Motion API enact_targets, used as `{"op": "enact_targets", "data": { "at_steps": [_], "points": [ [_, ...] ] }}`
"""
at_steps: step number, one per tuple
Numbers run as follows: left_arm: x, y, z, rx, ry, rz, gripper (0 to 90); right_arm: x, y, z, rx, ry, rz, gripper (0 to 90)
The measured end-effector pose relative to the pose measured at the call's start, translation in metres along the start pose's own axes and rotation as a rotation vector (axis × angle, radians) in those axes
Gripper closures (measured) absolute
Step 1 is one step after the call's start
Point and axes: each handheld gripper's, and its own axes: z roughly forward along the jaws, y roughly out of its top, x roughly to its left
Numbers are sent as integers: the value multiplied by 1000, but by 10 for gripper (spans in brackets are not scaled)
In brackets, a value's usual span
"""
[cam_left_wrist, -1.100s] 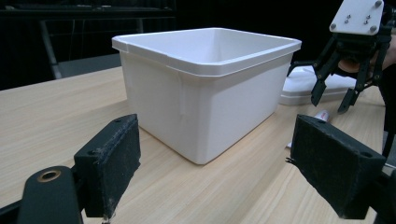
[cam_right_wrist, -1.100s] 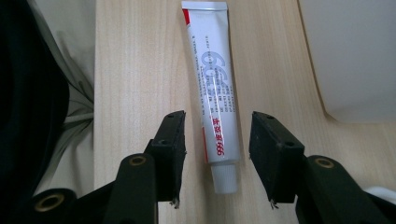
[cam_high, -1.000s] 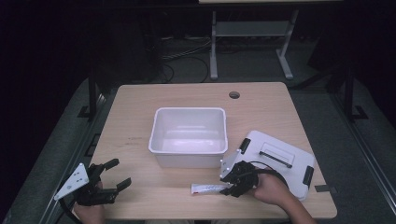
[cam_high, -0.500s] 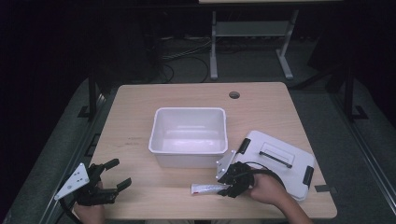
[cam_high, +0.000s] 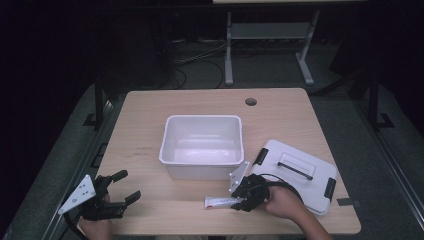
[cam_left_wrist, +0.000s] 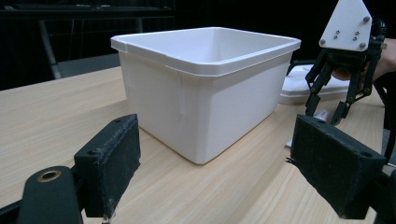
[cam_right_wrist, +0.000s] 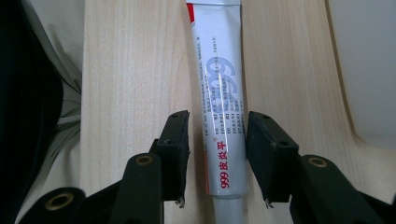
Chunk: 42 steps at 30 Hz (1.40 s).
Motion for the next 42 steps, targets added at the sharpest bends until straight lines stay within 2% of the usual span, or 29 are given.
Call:
{"op": "enact_targets", "data": {
  "at_steps": [42],
  "points": [
    [0,0,0,-2,-1,-5,157,-3,2,6,9,3,-6,670]
  ]
}}
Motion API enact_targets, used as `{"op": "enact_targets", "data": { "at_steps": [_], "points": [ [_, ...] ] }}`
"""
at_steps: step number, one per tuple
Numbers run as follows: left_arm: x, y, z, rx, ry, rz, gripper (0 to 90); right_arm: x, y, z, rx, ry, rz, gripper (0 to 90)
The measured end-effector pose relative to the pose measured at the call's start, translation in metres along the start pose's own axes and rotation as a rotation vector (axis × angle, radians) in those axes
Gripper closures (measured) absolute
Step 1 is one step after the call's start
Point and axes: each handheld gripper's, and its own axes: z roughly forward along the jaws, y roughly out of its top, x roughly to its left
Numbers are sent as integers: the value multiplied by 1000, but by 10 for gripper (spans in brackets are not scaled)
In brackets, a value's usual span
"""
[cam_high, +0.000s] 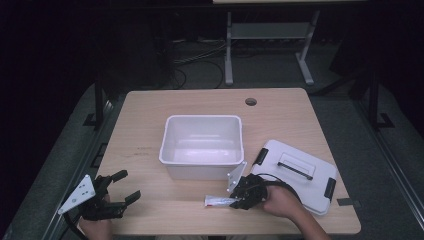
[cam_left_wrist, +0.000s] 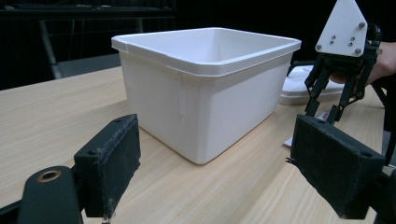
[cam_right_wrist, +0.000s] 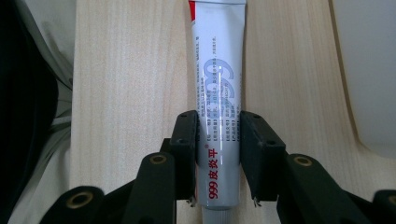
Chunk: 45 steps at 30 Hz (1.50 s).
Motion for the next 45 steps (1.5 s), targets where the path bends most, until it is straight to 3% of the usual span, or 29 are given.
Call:
{"op": "enact_targets", "data": {
  "at_steps": [35,45],
  "points": [
    [0,0,0,-2,1,4,157,5,0,-1,-12,5,-19,684],
    [0,1,0,-1,2,4,157,11,10,-18,-38,-10,-51,684]
  ]
}}
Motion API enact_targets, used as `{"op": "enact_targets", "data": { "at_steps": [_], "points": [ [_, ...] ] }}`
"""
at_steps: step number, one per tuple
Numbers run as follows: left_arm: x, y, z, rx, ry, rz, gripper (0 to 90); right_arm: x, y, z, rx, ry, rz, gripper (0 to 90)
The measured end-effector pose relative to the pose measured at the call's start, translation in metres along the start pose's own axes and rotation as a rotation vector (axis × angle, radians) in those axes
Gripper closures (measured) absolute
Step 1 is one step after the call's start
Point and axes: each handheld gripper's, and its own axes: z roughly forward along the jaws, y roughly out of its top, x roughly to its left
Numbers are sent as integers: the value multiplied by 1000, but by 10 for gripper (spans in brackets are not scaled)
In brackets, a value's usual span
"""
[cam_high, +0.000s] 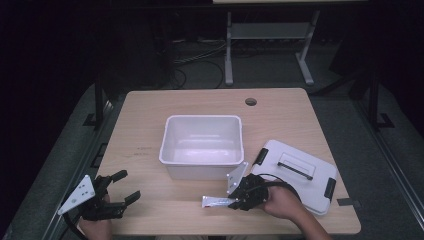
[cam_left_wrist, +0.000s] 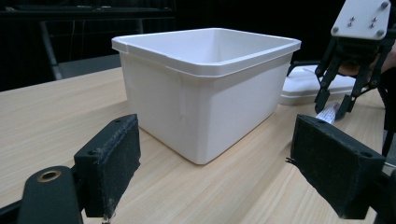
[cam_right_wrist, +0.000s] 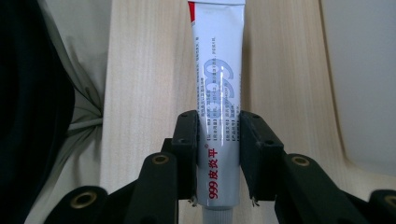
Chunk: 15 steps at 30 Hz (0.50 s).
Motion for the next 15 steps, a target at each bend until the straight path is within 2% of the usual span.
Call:
{"op": "enact_targets", "data": {
  "at_steps": [15],
  "points": [
    [0,0,-1,-1,2,1,157,1,16,-22,-22,-4,-28,684]
  ]
}}
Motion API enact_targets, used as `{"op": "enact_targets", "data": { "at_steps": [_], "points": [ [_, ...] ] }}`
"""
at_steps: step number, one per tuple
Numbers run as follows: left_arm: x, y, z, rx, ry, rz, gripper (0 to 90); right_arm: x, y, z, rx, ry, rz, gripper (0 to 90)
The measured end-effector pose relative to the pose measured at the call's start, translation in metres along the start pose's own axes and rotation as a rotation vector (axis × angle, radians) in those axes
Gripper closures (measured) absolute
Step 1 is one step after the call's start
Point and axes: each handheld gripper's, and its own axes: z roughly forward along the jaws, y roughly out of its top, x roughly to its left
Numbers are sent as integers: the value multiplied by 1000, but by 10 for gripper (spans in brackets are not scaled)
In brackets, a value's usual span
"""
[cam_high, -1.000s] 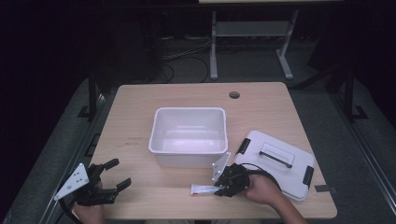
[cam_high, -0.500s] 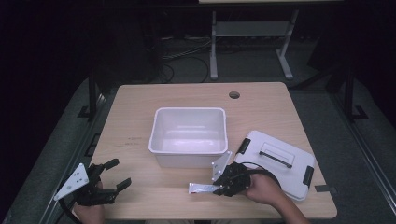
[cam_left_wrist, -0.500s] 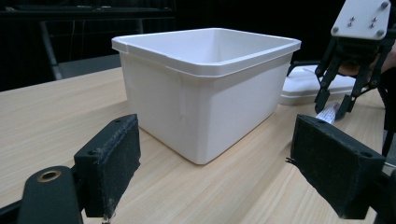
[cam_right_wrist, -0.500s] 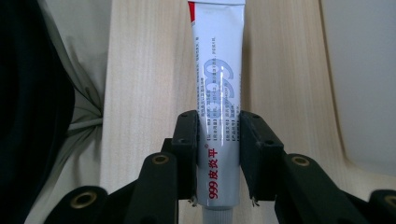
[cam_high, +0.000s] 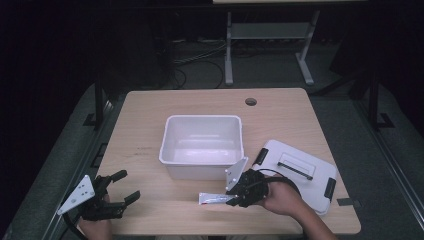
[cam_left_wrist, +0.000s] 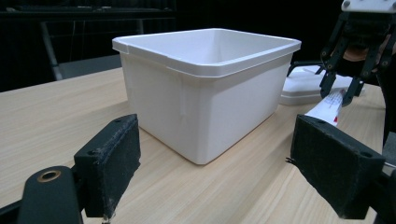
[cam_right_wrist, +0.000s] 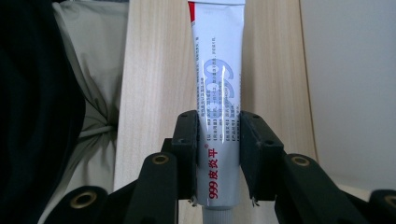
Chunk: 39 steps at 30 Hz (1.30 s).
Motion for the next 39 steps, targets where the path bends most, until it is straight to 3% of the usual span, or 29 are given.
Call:
{"op": "enact_targets", "data": {
  "at_steps": [39],
  "points": [
    [0,0,1,-1,-2,-5,157,-9,55,-69,-21,-31,-33,683]
  ]
}}
